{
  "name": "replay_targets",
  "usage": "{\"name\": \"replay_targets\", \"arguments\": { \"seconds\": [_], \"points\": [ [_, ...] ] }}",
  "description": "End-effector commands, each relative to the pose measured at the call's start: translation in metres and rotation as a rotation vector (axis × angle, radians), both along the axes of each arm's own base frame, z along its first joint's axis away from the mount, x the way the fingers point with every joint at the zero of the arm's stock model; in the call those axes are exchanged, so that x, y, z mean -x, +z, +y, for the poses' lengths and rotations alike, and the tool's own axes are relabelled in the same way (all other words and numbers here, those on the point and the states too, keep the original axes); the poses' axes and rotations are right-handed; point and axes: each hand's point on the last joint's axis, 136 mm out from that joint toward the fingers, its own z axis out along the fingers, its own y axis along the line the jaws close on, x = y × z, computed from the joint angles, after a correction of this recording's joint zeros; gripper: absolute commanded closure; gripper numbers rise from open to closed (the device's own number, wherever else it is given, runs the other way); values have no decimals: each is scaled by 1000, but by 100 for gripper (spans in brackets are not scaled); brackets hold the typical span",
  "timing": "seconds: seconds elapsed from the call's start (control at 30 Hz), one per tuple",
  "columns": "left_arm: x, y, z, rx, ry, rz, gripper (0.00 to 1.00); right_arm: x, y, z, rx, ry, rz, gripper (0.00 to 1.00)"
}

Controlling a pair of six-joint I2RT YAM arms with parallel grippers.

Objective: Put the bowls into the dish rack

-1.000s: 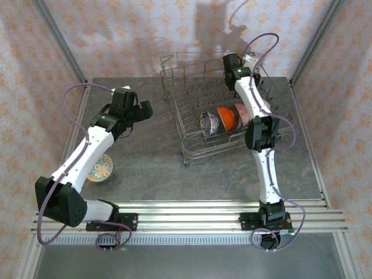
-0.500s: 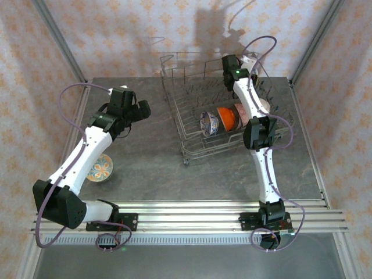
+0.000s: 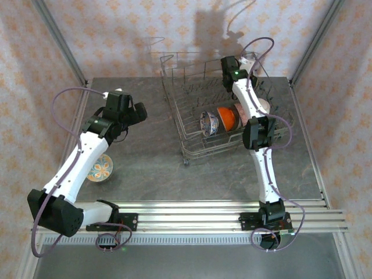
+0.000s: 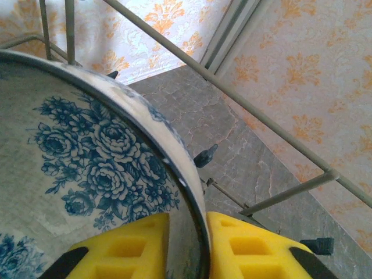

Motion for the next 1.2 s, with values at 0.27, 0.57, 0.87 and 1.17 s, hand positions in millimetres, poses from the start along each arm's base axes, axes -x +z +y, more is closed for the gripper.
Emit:
{"name": "replay_targets", "arguments": {
  "seconds": [0.27,0.57,0.87,1.17],
  "points": [
    [22,-4,26,-48,91,39,7,0,13,9,-11,39,1,75],
    [17,-11,20,-28,73,50,7,-3,32,31,-99,168,6,65],
    [15,-17,22,-30,80,55,7,-3,44,46,-151,255,10,61],
    [34,-30,57,53,236,128,5,8,78,42,-109,260,-7,49]
  ]
}}
